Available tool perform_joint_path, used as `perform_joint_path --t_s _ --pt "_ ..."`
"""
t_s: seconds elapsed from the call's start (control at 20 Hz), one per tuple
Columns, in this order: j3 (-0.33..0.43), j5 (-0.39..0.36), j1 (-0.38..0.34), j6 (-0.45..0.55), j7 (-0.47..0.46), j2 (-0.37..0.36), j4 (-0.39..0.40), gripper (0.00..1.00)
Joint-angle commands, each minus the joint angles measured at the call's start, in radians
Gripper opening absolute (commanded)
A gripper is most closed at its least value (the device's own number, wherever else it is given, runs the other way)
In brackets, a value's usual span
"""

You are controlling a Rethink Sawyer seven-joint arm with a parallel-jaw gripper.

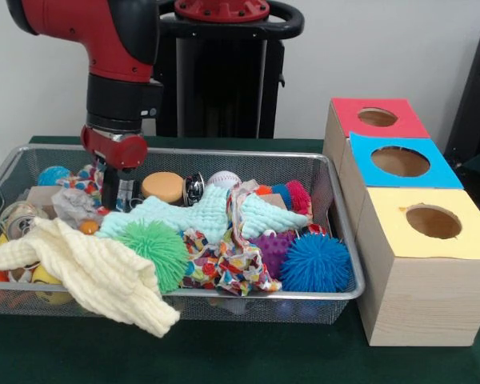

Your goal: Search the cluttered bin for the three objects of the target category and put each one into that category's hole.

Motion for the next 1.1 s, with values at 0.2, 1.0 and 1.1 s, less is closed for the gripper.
perform_joint_path --t_s 0.2,1.0,1.1 --pt "0.137 0.008 -0.012 0.162 -0.023 -0.142 -0.028 0.0" --pt "0.125 0.01 0.019 0.257 -0.004 -0.221 -0.033 1.0" --pt "0.123 0.017 0.007 0.248 0.01 -0.213 -0.018 1.0"
